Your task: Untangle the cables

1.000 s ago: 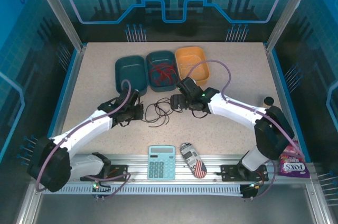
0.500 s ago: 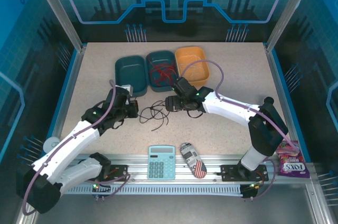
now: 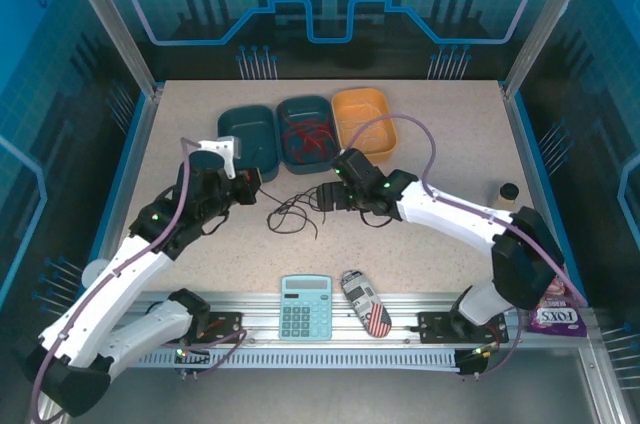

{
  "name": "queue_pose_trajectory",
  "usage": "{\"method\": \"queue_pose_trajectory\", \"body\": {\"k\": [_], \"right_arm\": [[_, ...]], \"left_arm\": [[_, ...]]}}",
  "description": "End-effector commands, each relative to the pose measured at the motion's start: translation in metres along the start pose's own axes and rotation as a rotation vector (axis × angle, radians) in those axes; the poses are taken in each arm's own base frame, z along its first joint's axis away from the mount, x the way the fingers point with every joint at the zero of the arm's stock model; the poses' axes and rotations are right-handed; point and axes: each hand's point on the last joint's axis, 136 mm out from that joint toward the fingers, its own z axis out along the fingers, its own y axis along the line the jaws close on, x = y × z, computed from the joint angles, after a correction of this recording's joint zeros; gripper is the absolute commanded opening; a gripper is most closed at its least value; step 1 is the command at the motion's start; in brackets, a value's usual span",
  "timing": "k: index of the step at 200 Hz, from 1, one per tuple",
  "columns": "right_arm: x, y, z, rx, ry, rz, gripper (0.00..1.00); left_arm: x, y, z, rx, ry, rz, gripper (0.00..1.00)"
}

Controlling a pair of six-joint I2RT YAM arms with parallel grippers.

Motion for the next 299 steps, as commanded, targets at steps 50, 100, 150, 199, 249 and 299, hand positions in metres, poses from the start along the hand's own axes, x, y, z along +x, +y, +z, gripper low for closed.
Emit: {"method": "queue_pose_trajectory", "body": {"k": [50,100,150,199,249,299], "right_arm": [[-0.003,0.01,-0.018,-0.076,-0.076,-0.016,0.77],[-0.005,0.025,-0.018,-0.159,-0.103,-0.017,0.74],[-0.003,0.027,-0.013,-0.181,-0.11,-0.004,0.77],[-0.007,0.031,-0.018,-0.229,-0.167,0.021,0.76],[-0.013,0.031,-0.029,-0.243,-0.213,0.02,0.78],[-0.003,0.035,-0.003,-0.212,-0.157,-0.009,0.73]], "left_arm": [[-0.045,-0.046,0.013,0.172,-0.073,-0.057,0.0],[-0.074,-0.068,-0.002,0.255,-0.129,-0.09,0.0],[-0.099,-0.101,-0.028,0.426,-0.172,-0.127,0.0],[-0.111,-0.111,-0.031,0.476,-0.197,-0.155,0.0],[-0.104,-0.12,-0.016,0.541,-0.152,-0.193,0.0],[-0.105,-0.13,-0.01,0.596,-0.126,-0.224,0.0]]}}
